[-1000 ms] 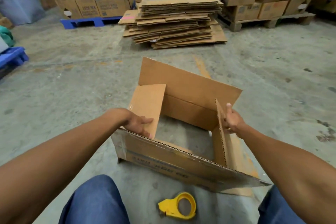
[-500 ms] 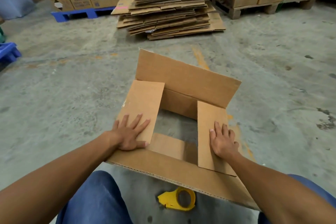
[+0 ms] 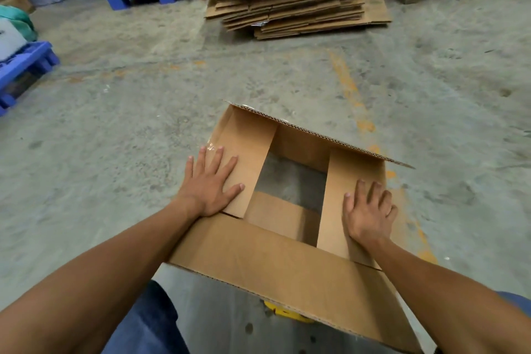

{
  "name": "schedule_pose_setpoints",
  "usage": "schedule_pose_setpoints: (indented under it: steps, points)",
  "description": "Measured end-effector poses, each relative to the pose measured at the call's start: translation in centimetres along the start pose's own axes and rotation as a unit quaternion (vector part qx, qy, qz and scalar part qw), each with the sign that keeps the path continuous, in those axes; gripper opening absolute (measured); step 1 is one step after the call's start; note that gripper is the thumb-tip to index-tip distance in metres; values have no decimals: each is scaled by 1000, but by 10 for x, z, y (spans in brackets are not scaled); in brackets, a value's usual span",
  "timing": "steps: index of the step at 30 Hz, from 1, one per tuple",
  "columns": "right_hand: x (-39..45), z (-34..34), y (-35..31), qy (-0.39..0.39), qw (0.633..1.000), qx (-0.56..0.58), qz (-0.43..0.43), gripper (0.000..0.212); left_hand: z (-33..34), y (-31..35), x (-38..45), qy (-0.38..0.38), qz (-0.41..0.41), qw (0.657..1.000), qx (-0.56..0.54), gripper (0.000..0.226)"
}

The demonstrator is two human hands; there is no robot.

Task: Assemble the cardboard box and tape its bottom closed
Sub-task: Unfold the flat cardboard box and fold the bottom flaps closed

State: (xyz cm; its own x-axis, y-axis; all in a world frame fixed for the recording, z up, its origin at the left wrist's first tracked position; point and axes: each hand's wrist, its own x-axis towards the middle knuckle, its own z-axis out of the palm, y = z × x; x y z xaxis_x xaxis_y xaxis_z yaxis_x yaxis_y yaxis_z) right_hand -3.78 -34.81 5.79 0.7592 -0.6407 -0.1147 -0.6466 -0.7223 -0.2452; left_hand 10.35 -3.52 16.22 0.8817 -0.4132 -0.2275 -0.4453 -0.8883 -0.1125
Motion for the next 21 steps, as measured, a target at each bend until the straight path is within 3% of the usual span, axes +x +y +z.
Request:
schedule_pose_setpoints:
  steps: [3,5,7,8,10,12,16,21]
  points:
    - [-2,-15,-11,144,979,33,-139,44,1,1,6,5,-20,1000,11,75]
    - [-5,-34,-34,265,926,117,-242,37,2,1,8,15,-17,999,39,77]
    - [-5,-60,-62,341,882,179,-272,41,4,1,7,14,-10,998,57,79]
    - [0,-72,-74,353,878,183,-265,44,4,1,6,11,-9,998,59,80]
    - [12,-93,-90,309,911,139,-234,46,2,1,3,3,-7,998,63,81]
    - [22,-99,-96,196,953,76,-219,43,2,3,0,-1,-5,998,68,82]
    - [9,-60,-82,-19,967,32,-251,55,2,7,-7,-13,4,999,49,86]
    - [-2,-6,-54,-53,973,-2,-223,61,2,11,-12,-21,24,999,36,87]
